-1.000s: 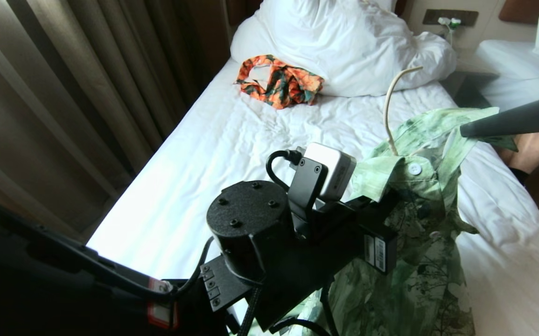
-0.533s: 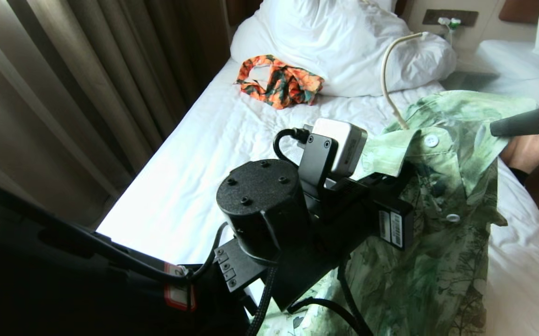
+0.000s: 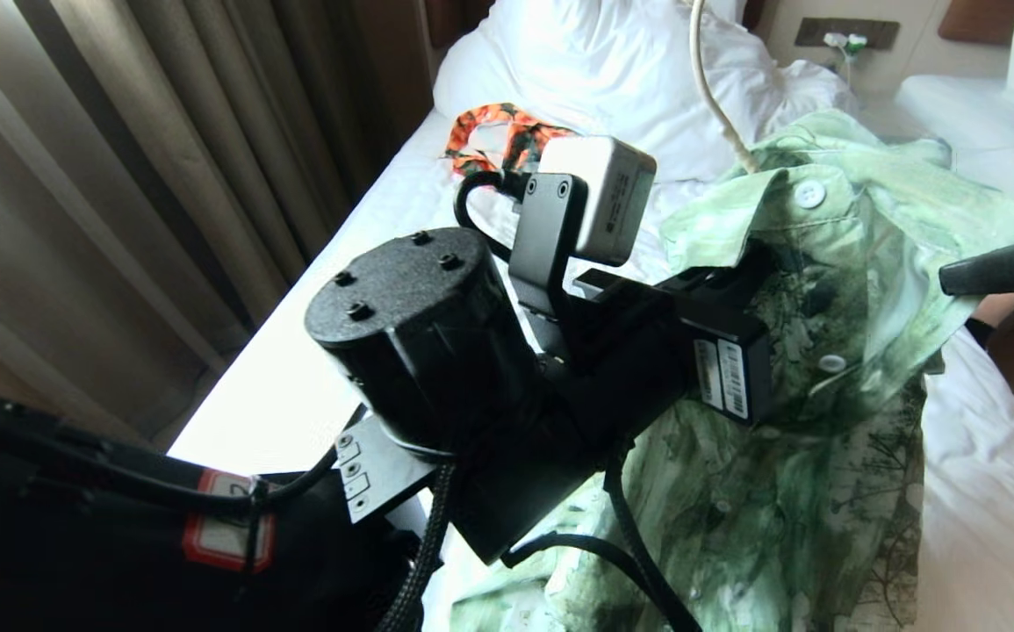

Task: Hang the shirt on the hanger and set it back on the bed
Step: Hook the other side of the shirt onto the hanger, then take the clothes hanger out of the clothes

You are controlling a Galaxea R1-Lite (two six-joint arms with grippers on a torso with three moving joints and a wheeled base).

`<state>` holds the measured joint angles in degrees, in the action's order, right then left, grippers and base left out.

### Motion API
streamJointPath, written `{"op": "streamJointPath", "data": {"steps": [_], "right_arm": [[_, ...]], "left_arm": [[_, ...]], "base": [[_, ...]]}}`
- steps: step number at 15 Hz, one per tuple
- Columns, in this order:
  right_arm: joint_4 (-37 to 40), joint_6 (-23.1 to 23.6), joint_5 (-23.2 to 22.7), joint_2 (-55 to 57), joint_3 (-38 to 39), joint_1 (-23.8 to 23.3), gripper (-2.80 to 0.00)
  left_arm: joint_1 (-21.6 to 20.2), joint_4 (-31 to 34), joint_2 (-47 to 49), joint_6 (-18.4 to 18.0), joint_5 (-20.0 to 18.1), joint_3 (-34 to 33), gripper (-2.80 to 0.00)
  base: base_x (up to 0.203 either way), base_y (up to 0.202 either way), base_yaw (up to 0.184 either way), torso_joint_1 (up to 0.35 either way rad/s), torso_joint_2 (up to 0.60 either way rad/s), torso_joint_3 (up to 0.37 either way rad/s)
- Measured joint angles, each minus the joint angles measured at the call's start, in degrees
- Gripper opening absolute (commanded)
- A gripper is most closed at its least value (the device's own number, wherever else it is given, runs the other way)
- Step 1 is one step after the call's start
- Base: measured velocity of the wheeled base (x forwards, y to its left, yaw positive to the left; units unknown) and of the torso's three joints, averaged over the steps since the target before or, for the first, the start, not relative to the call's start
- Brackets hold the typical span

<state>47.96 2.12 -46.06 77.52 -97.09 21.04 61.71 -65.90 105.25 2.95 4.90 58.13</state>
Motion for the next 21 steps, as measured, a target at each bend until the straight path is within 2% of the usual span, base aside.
{"op": "streamJointPath", "data": {"steps": [4,5,14,18,19,20,21], "right_arm": [[0.0,0.3,1.8,-0.2,0.1,0.6,-2.80],[0.0,0.3,1.8,-0.2,0.1,0.6,0.00],[0.6,0.1,3.9,-1.7,-0.3,0.9,0.00],[6.2,0.1,9.8,-3.2,-4.2,0.7,0.00],[6.4,0.2,11.0,-3.6,-5.5,0.5,-0.37],[6.4,0.4,12.4,-3.8,-6.9,0.5,-2.80],[6.5,0.9,13.1,-3.9,-8.4,0.5,-2.80]], "left_arm": [[0.1,0.0,-2.1,-0.2,0.4,-0.4,-2.80],[0.1,0.0,-2.4,-0.2,0.6,-0.4,-2.80],[0.1,-0.1,-4.2,-0.1,0.8,-0.7,-2.80],[0.1,0.1,-4.3,-0.1,0.8,-0.7,-2.80],[0.2,0.1,-4.3,-0.1,0.8,-0.7,-2.80],[0.2,0.2,-4.3,-0.1,0.7,-0.7,-2.80],[0.2,0.2,-4.3,-0.1,0.7,-0.7,-2.80]], "base": [[0.000,0.000,0.000,0.000,0.00,0.000],[0.000,0.000,0.000,0.000,0.00,0.000],[0.000,0.000,0.000,0.000,0.00,0.000],[0.000,0.000,0.000,0.000,0.00,0.000],[0.000,0.000,0.000,0.000,0.00,0.000],[0.000,0.000,0.000,0.000,0.00,0.000],[0.000,0.000,0.000,0.000,0.00,0.000]]}}
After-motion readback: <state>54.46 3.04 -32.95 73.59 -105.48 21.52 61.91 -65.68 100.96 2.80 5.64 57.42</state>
